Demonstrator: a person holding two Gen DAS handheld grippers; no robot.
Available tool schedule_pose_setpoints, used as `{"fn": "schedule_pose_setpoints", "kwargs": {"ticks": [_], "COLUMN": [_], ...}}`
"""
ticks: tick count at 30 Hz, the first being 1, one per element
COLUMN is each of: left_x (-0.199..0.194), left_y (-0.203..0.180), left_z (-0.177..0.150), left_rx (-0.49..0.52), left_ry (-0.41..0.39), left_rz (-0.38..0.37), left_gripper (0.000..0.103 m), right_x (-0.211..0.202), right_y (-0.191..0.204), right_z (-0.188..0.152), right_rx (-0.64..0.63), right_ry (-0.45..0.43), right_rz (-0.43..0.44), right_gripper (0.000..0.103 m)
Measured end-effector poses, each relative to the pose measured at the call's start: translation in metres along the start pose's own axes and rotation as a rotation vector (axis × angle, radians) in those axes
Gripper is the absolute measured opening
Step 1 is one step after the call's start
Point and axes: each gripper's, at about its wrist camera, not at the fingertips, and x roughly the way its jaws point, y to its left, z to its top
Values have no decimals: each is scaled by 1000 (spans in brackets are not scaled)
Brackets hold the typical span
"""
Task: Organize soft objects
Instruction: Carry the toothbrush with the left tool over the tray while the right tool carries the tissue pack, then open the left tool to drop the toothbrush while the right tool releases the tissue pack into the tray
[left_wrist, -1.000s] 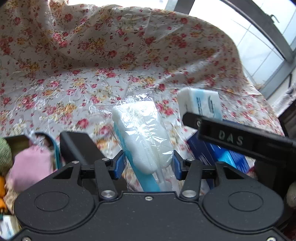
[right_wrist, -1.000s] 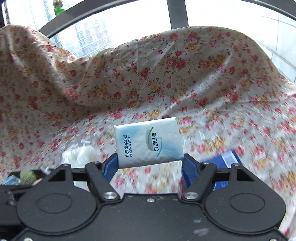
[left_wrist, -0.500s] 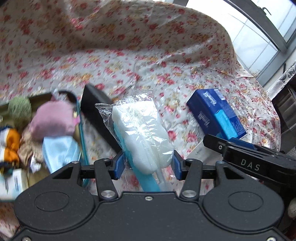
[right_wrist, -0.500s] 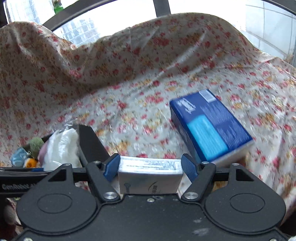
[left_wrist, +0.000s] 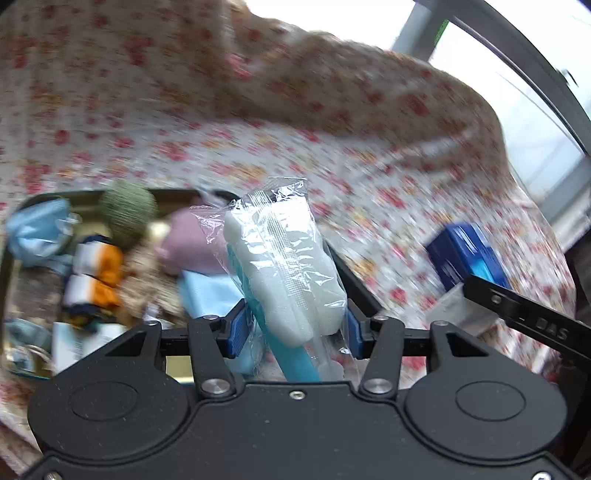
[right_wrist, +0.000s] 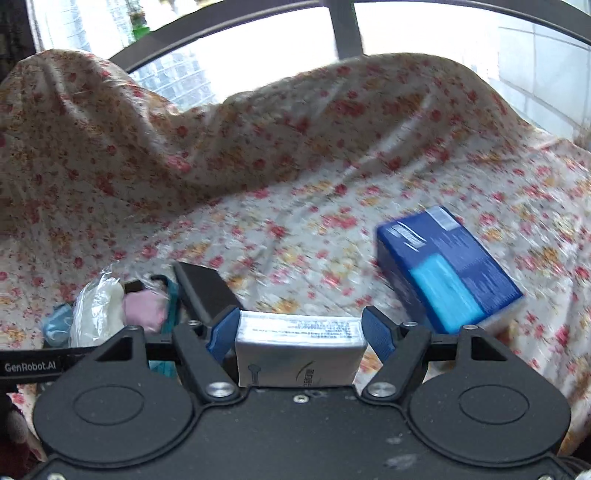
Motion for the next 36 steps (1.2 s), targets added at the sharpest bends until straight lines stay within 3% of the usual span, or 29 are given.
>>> {"fn": "schedule_pose_setpoints", "kwargs": {"ticks": [10,18,21,22,28,36], "left_x": [-27,-22,-12,-9,6,5], "left_y": [86,130,137,138,140,127], "left_z": [20,25,23,23,19,19], "left_rx": [-125,-193,-206,-211,-232,-211], "left_ry": [-107,-105,-90,-84,-45,-70], "left_rz": [182,285,295,299,310,329], "left_gripper": [50,52,71,75,79,80], "right_x": [14,34,45,49,58,47], "right_y": [87,165,184,187,175,127], "right_z": [28,36,30,28,16,13], "right_rx": [-125,-223,-232,-231,-214,-116], "right_ry": [-19,5,45,54,106,67], "right_rz": [156,303,339,343,324,235], "right_gripper": [72,73,85,86,86,86]}}
